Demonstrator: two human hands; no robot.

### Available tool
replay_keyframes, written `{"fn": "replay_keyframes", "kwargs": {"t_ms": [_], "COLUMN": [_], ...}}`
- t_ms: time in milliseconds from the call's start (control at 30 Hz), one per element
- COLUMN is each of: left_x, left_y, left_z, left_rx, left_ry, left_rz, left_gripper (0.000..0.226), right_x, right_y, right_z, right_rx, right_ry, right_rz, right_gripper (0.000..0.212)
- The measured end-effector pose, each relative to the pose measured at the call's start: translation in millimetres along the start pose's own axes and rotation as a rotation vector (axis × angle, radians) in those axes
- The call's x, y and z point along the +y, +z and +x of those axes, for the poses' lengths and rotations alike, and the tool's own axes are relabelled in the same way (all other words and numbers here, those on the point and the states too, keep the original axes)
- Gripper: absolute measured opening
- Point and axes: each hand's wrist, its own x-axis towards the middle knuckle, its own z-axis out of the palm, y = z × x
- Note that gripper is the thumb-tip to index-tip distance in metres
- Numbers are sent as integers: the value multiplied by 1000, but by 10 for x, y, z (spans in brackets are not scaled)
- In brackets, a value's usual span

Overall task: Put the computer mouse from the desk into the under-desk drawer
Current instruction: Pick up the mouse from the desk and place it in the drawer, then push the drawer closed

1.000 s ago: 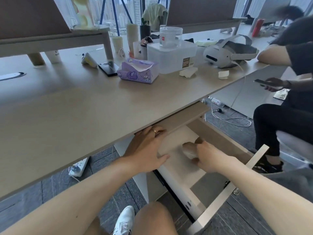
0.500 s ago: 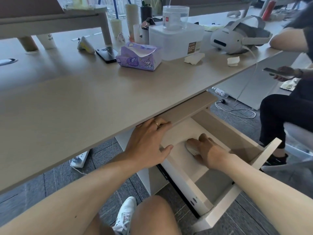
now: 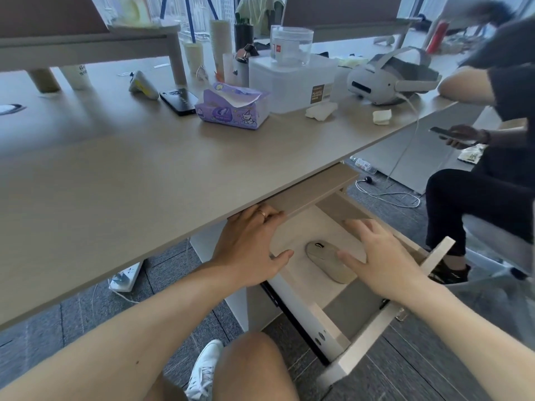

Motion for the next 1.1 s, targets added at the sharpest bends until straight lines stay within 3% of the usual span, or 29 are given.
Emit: {"fn": "replay_keyframes", "kwargs": {"t_ms": [133,233,300,367,467,633,800,967,1100], "left_x": [86,170,224,268,323,334,314,275,154], "left_y": [-67,-144,-204,-261,-338,-382,-419,-362,-299], "left_z": [-5,-2,-1,1,-5,-35,-56,-81,-54], "left_rx": [-48,-117,-160,-201,-255,-403,-413,-430,-373], "left_ry": [-59,-145,-177,-189,-198,-205,-159,-80,-9], "left_rz": [-12,-57,-62,-72,-83,-76,-75,31,30], "left_gripper": [78,86,93,99,109,134,133,143,130], "right_x": [-8,-147,-218,-219,-217,-207,-160,-462,-595], "right_y": [27,118,193,270,326,407,585,462,459], "right_z": [-557,-815,-871,-851,-765,-659,-345,-2,250], "right_rx": [286,320,356,375,348,354,289,203,162], "right_ry": [267,555,653,762,913,891,925,902,898], "right_rz": [255,577,738,856,1058,1143,1122,1229,1256], "right_gripper": [78,98,99,81,33,51,26,30,30]}}
